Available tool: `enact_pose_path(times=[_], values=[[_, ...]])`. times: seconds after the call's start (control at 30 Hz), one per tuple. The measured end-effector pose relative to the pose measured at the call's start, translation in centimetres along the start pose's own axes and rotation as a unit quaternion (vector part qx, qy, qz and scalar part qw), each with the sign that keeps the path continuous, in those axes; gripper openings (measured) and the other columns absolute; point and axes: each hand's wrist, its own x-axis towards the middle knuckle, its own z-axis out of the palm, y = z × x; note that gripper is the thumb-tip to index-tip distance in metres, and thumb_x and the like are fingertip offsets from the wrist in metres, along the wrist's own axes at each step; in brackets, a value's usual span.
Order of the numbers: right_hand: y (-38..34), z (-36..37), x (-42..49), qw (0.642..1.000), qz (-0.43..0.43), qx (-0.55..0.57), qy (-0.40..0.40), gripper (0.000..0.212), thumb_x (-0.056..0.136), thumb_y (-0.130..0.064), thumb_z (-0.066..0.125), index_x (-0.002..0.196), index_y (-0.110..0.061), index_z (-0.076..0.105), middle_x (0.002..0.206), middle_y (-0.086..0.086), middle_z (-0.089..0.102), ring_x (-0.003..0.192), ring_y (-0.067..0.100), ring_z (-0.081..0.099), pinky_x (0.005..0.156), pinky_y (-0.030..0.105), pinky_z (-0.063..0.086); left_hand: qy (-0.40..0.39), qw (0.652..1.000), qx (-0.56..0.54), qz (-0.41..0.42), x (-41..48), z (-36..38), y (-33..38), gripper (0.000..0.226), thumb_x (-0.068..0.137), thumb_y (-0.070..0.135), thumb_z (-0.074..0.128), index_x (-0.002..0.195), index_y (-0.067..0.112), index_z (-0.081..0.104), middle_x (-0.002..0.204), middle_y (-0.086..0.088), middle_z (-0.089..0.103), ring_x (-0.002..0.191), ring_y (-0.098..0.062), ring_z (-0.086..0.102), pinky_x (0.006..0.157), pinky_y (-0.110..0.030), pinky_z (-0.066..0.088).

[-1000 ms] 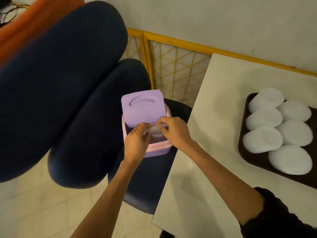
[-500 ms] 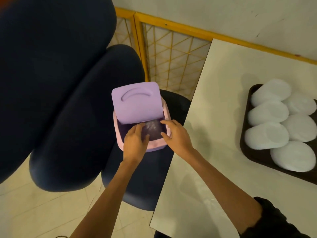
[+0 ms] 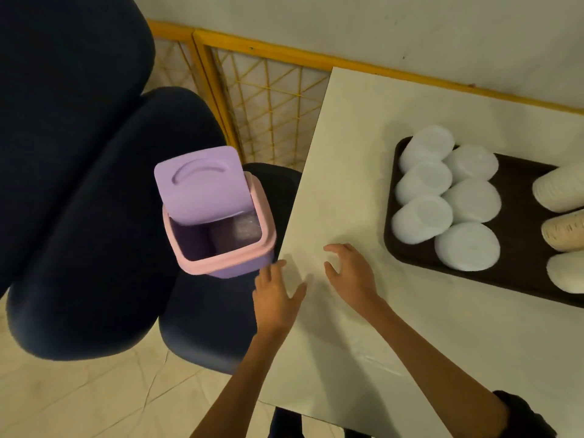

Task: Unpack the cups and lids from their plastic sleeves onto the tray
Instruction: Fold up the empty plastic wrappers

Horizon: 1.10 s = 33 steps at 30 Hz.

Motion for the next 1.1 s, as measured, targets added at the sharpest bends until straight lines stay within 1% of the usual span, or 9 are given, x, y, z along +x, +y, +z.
enact_pose_path(times=[0.2,0.37,0.47,0.53,0.6,0.7,0.9,1.03,1.1], values=[[2.6,0.2,-2.8,1.000,-0.002,0.015,-0.009,0.030,0.091,-0.013,0.057,0.122,-0.012,0.059,0.120,0.006,0.061,0.110,0.022,0.057,0.090,0.022,0.041,0.003,0.996,0.025,-0.085,-1.4,1.4,0.4,0.099,0.070,0.067,0.068,0.145,0.018,0.024,0.143,-0.005,0.034,0.131,-0.027,0.036,0.105,-0.045,0.037],[1.9,1.0,-3.4,0.999,-0.016,0.035,-0.038,0.036,0.093,-0.015,0.056,0.129,-0.012,0.055,0.128,0.006,0.059,0.118,0.020,0.054,0.098,0.019,0.038,-0.026,0.990,0.037,-0.131,-1.3,1.4,-0.6,0.104,0.071,0.064,0.069,0.148,0.017,0.018,0.147,-0.006,0.033,0.134,-0.028,0.035,0.105,-0.047,0.034],[1.3,1.4,-3.5,0.996,-0.023,0.058,-0.066,0.039,0.093,-0.014,0.056,0.131,-0.012,0.053,0.131,0.005,0.058,0.122,0.019,0.052,0.098,0.014,0.031,-0.021,0.988,0.028,-0.150,-1.0,1.0,-1.7,0.085,0.077,0.058,0.068,0.141,0.014,0.034,0.138,-0.007,0.044,0.125,-0.028,0.046,0.102,-0.046,0.040],[1.1,1.6,-3.5,0.993,-0.032,0.073,-0.084,0.039,0.093,-0.014,0.056,0.132,-0.012,0.053,0.132,0.004,0.058,0.122,0.018,0.053,0.100,0.016,0.033,-0.007,0.989,-0.013,-0.149,-0.7,0.6,-2.3,0.062,0.081,0.050,0.068,0.127,0.013,0.050,0.123,-0.007,0.055,0.106,-0.024,0.056,0.089,-0.039,0.048],[0.9,1.7,-3.4,0.991,-0.035,0.089,-0.090,0.038,0.092,-0.013,0.057,0.130,-0.012,0.055,0.130,0.004,0.059,0.119,0.019,0.055,0.100,0.022,0.038,0.011,0.986,-0.058,-0.156,-0.4,-0.1,-2.6,0.040,0.085,0.039,0.068,0.112,0.011,0.060,0.109,-0.007,0.062,0.089,-0.019,0.057,0.074,-0.030,0.046],[0.8,1.6,-3.1,0.991,-0.031,0.105,-0.081,0.035,0.091,-0.012,0.058,0.126,-0.014,0.058,0.124,0.004,0.062,0.111,0.018,0.059,0.096,0.026,0.045,0.033,0.984,-0.070,-0.161,0.3,-1.0,-2.7,0.022,0.088,0.026,0.066,0.099,0.007,0.064,0.099,-0.008,0.066,0.081,-0.019,0.056,0.070,-0.029,0.043],[1.1,0.3,-2.5,0.991,-0.028,0.120,-0.052,0.033,0.091,-0.012,0.060,0.124,-0.014,0.059,0.118,0.005,0.063,0.100,0.014,0.058,0.088,0.020,0.045,0.034,0.991,-0.059,-0.117,0.9,-2.3,-1.6,0.009,0.089,0.015,0.063,0.084,0.008,0.064,0.083,-0.009,0.067,0.074,-0.022,0.057,0.060,-0.027,0.041],[1.0,-2.5,-2.0,0.981,0.002,0.194,-0.010,0.042,0.087,-0.011,0.066,0.128,-0.015,0.055,0.122,0.001,0.059,0.108,0.012,0.055,0.092,0.025,0.047,-0.032,0.995,-0.094,-0.005,0.2,-3.6,1.4,0.026,0.084,0.010,0.069,0.069,0.024,0.053,0.083,-0.002,0.065,0.076,-0.019,0.059,0.065,-0.025,0.044],[1.1,-4.4,-2.0,0.972,0.011,0.235,-0.002,0.053,0.085,-0.010,0.068,0.133,-0.016,0.048,0.127,-0.005,0.052,0.115,0.008,0.048,0.092,0.021,0.041,-0.079,0.991,-0.089,0.057,-0.5,-4.4,3.2,0.030,0.083,0.006,0.071,0.069,0.025,0.052,0.085,0.001,0.066,0.074,-0.008,0.060,0.065,-0.016,0.045]])
